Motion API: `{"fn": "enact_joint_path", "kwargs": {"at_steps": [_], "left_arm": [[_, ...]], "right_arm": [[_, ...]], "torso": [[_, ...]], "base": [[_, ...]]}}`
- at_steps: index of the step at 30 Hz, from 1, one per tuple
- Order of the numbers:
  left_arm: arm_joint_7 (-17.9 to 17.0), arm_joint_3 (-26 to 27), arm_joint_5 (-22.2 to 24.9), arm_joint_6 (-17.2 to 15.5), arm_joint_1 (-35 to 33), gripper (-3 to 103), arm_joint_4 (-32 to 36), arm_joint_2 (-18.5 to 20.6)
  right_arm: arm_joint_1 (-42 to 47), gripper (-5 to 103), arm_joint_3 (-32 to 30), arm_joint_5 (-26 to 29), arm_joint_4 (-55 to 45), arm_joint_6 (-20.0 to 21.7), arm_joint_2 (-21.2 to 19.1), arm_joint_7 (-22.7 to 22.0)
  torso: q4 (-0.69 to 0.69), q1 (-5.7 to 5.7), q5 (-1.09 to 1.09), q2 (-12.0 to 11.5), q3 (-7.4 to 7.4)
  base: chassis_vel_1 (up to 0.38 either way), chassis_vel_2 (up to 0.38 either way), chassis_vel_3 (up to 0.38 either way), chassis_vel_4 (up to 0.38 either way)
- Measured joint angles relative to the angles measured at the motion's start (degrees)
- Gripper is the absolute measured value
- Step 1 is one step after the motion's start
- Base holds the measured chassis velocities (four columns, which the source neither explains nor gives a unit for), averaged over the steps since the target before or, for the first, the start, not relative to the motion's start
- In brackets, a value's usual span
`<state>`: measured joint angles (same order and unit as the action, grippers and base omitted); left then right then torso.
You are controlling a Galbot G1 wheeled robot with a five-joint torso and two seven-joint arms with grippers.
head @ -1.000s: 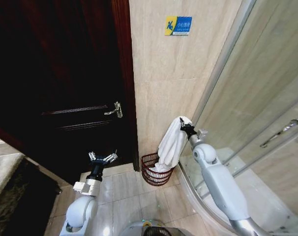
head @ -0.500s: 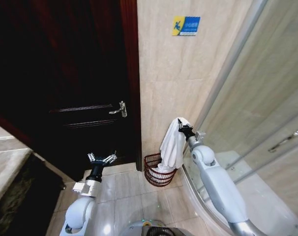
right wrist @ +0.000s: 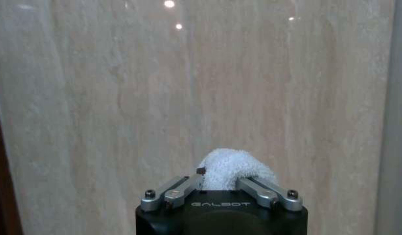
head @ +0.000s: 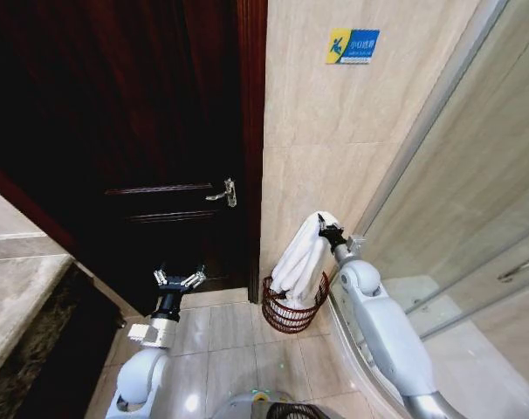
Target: Discard the used towel into the hamper.
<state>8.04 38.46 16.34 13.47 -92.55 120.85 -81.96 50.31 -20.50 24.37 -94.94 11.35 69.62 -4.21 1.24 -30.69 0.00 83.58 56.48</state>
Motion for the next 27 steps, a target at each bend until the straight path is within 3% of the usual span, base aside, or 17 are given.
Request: {"fn": "enact_joint_path", "kwargs": {"at_steps": [27], "left_arm": [[0.5,-0.8,-0.5,-0.5,-1.6,100,1.0,-1.5]], "right_arm": [[1.1,5,-4.7,-3.4,4.9,-3.9,0.7,2.2]], "torso": [[-0.01,4.08,0.00,-8.8,-4.69]], "base": [[0.000,0.000,0.000,0.000]]}}
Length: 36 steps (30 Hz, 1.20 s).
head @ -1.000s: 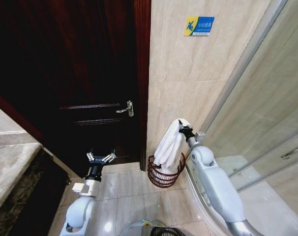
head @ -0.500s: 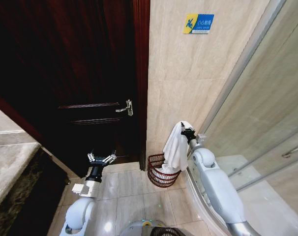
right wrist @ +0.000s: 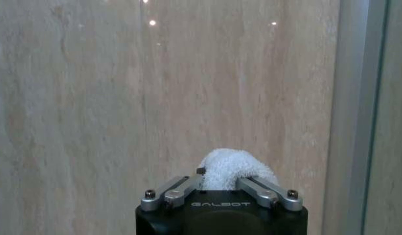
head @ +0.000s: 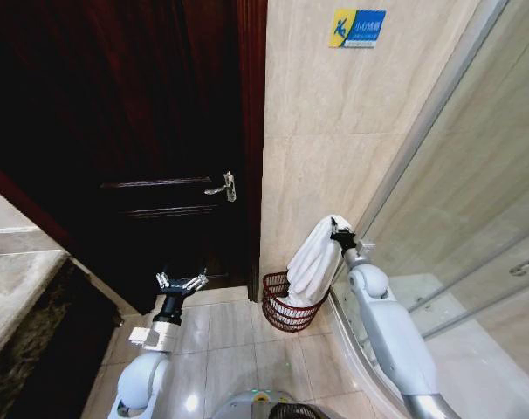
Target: Discard the used towel into the hamper.
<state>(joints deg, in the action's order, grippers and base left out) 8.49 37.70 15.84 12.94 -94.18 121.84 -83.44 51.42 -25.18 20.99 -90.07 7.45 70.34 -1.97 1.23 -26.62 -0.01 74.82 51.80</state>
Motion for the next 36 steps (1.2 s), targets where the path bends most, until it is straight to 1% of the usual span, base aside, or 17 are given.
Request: {"fn": "enact_joint_path", "kwargs": {"at_steps": [4,8,11,12,19,20,24,25,29,30,34,36], "left_arm": [[0.0,0.3,0.1,0.1,-0.4,100,0.1,0.3],[0.0,0.6,0.2,0.4,-0.8,100,0.0,0.4],[0.1,0.6,0.2,0.9,-1.5,100,-0.2,0.4],[0.1,0.6,0.2,0.9,-1.5,100,-0.2,0.4],[0.2,0.4,0.2,1.3,-1.6,100,-0.4,0.4],[0.2,0.4,0.2,1.3,-1.6,100,-0.4,0.4],[0.2,0.1,0.4,1.3,-1.4,100,-0.7,0.8],[0.2,0.1,0.4,1.3,-1.4,100,-0.7,0.8],[0.4,-0.2,0.4,1.1,-1.4,100,-0.8,0.8],[0.4,-0.2,0.4,1.1,-1.4,100,-0.8,0.8],[0.9,-0.6,-0.3,1.0,-1.4,100,-1.0,0.3],[1.0,-0.7,-0.5,1.0,-1.5,100,-1.0,0.1]], "right_arm": [[-0.6,5,0.0,-0.3,1.1,-0.2,0.6,0.0],[-0.8,5,0.1,-0.7,1.7,-0.3,1.1,-0.1],[-0.6,5,0.1,-1.0,1.8,-0.4,1.4,-0.2],[-0.6,5,0.1,-1.0,1.8,-0.4,1.4,-0.2],[-0.4,5,-0.1,-1.9,2.7,-1.0,2.2,-0.2],[-0.4,5,-0.1,-1.9,2.7,-1.0,2.2,-0.2],[-1.0,5,-0.1,-2.3,2.9,-1.2,3.0,-0.4],[-1.0,5,-0.1,-2.3,2.9,-1.2,3.0,-0.4],[-1.5,5,-0.5,-3.1,3.6,-1.9,3.6,-0.3],[-1.5,5,-0.5,-3.1,3.6,-1.9,3.6,-0.3],[-2.6,5,-0.7,-2.9,4.2,-2.3,3.6,-0.4],[-2.9,5,-0.7,-2.8,4.2,-2.3,3.5,-0.4]], "torso": [[0.00,0.77,0.01,-1.7,-0.87],[-0.01,1.16,0.00,-2.5,-1.35],[-0.01,1.80,0.01,-3.9,-2.09],[-0.01,1.80,0.01,-3.9,-2.09],[0.00,3.01,0.00,-6.5,-3.42],[0.00,3.01,0.00,-6.5,-3.42],[-0.01,3.66,0.01,-7.9,-4.24],[-0.01,3.66,0.01,-7.9,-4.24],[-0.01,4.42,0.01,-9.5,-5.09],[-0.01,4.42,0.01,-9.5,-5.09],[0.00,5.04,0.00,-10.9,-5.90],[0.00,5.13,0.01,-11.2,-6.01]], "base": [[0.000,0.000,0.000,0.000],[0.000,0.000,0.000,0.000],[0.000,0.000,0.000,0.000],[0.000,0.000,0.000,0.000],[0.000,0.000,0.000,0.000],[0.000,0.000,0.000,0.000],[0.000,0.000,0.000,0.000],[0.000,0.000,0.000,0.000],[0.000,0.000,0.000,0.000],[0.000,0.000,0.000,0.000],[0.000,0.000,0.000,0.000],[0.000,0.000,0.000,0.000]]}}
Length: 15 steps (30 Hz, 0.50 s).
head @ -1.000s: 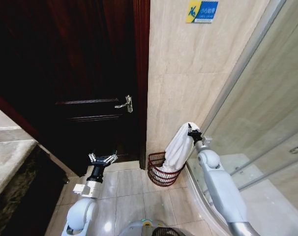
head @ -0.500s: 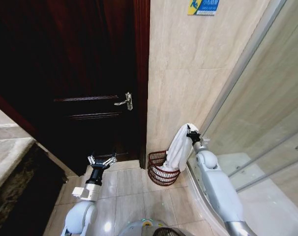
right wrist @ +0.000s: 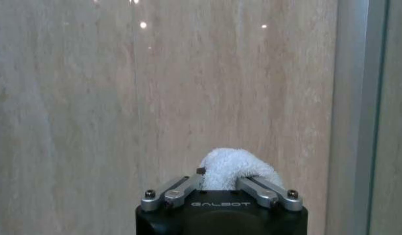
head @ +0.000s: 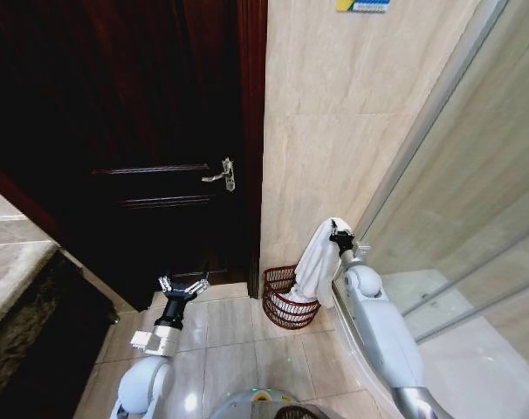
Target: Discard the used towel into the hamper.
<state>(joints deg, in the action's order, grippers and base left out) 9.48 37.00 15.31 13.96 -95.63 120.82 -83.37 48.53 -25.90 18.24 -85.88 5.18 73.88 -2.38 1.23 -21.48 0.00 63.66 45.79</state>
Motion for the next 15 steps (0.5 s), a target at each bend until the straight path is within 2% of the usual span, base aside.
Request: {"fn": "enact_joint_path", "kwargs": {"at_steps": [8,15], "left_arm": [[0.6,-0.8,-1.7,0.0,-0.5,100,0.0,-1.8],[0.9,-0.7,-2.5,0.1,-0.6,100,0.0,-2.1]], "right_arm": [[-4.0,5,1.2,1.2,0.7,0.1,0.1,-0.5],[-6.9,5,1.9,0.7,4.2,-0.9,3.7,-0.3]], "torso": [[0.00,1.06,0.00,-2.3,-1.24],[0.02,2.12,0.02,-4.5,-2.46]], "base": [[0.000,0.000,0.000,0.000],[0.000,0.000,0.000,0.000]]}}
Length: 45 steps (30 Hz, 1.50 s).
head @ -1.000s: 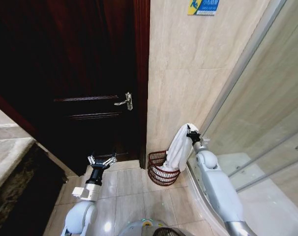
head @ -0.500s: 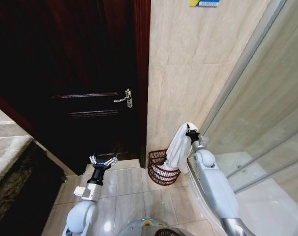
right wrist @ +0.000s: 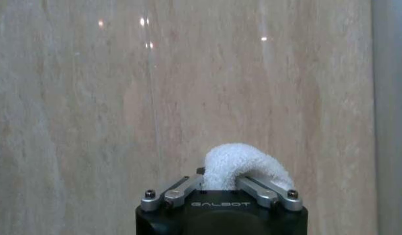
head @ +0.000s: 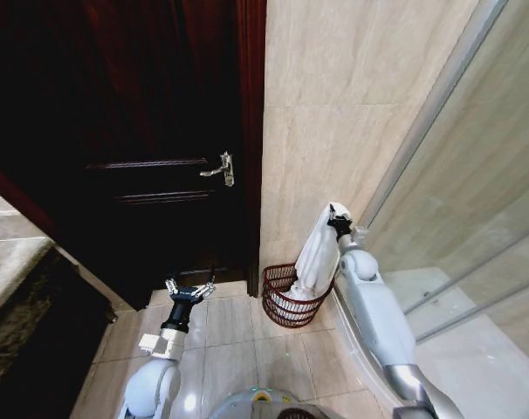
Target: Discard the used towel into the hamper.
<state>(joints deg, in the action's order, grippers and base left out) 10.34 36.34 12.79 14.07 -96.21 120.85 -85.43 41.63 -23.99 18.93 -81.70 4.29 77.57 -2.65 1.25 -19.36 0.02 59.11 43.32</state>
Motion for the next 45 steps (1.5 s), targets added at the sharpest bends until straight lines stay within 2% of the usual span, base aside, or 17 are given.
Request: {"fn": "enact_joint_path", "kwargs": {"at_steps": [2,12,21,33,45], "left_arm": [[0.0,0.0,-0.1,0.0,0.0,100,0.0,0.0],[0.4,-0.1,-0.5,0.0,0.2,100,0.1,-0.1],[0.4,0.1,-0.3,0.5,0.1,100,-0.1,0.1],[0.6,0.7,0.7,0.9,-0.1,100,-0.4,0.9],[0.8,0.8,0.8,1.0,0.2,100,-0.8,0.8]], "right_arm": [[-0.4,5,-0.1,-0.3,1.0,-0.7,0.6,0.2],[-0.3,5,-0.7,-2.3,6.6,-3.7,3.9,0.9],[1.9,5,-0.6,-3.5,7.7,-4.4,5.2,1.6],[4.9,5,-1.2,-4.6,8.1,-4.7,6.3,1.9],[3.9,5,-2.0,-5.2,11.4,-5.8,7.6,2.3]], "torso": [[0.03,0.20,0.01,-0.4,-0.23],[-0.04,1.48,-0.01,-3.3,-1.78],[-0.08,2.44,-0.03,-5.5,-2.99],[-0.03,4.03,-0.02,-8.9,-4.89],[-0.03,5.38,-0.02,-12.0,-6.62]], "base": [[0.000,0.000,0.000,0.000],[0.000,0.000,0.000,0.000],[0.000,0.000,0.000,0.000],[0.000,0.000,0.000,0.000],[0.000,0.000,0.000,0.000]]}}
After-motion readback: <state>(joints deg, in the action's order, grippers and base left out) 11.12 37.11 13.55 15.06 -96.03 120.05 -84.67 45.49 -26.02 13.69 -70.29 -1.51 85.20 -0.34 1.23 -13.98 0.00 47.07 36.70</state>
